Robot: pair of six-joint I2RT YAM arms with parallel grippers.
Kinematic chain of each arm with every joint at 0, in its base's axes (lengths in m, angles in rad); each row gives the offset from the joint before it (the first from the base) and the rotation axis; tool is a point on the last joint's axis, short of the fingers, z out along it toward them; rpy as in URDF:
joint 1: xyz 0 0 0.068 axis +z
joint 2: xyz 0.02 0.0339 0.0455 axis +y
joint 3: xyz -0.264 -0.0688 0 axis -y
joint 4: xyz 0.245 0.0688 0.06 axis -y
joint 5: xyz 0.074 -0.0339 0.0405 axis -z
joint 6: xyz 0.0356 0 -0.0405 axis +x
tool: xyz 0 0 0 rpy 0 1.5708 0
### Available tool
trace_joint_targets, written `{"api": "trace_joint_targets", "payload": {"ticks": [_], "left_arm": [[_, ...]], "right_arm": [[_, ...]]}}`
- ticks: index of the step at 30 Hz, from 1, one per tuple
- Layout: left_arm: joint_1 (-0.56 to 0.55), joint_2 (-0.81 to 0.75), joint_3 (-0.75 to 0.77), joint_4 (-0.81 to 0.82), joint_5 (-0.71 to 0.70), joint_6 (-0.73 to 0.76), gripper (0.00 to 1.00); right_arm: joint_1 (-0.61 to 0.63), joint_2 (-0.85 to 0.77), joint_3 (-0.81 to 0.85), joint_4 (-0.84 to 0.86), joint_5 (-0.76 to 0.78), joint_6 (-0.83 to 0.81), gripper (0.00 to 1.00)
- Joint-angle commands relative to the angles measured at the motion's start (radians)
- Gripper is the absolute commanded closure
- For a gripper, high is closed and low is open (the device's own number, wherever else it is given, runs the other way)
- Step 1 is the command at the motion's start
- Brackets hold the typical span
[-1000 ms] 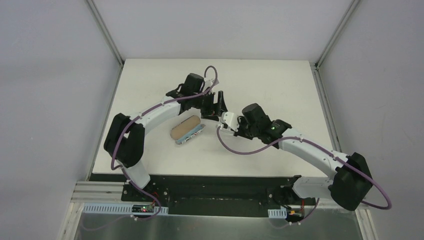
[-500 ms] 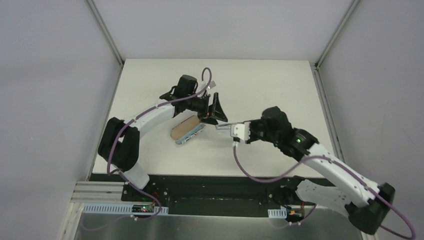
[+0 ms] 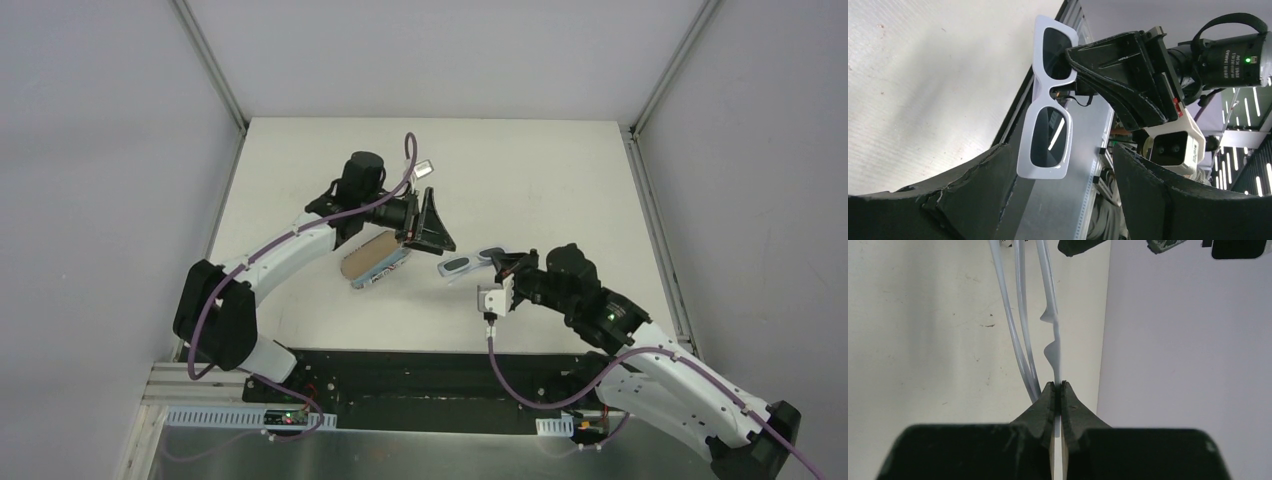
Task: Organize the sunglasses
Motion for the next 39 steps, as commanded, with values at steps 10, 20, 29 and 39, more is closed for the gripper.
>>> {"api": "trace_joint_targets", "payload": {"ticks": [10,20,29,39], "left_arm": [[-0.125,0.073,0.195,-0.251,-0.139,0.233,0.29],[-0.128,0.106,0.249,-0.442,-0.251,0.356,0.33],[-0.128,0.104,0.257,-0.442,-0.140,0.378,0.34],[-0.139,0.096,0.247,-0.447,-0.129,0.393,0.37]], "right_arm": [[0.009,0.008,0.055,0.021,-0.066,-0.084,1.00],[0.012,-0.028,0.045,-0.012,-0.088,-0.129,1.00],[0.014,-0.017,0.041,-0.006,-0.078,-0.127,1.00],[0.018,0.006,0.049,-0.004,-0.081,-0.116,1.00]]}}
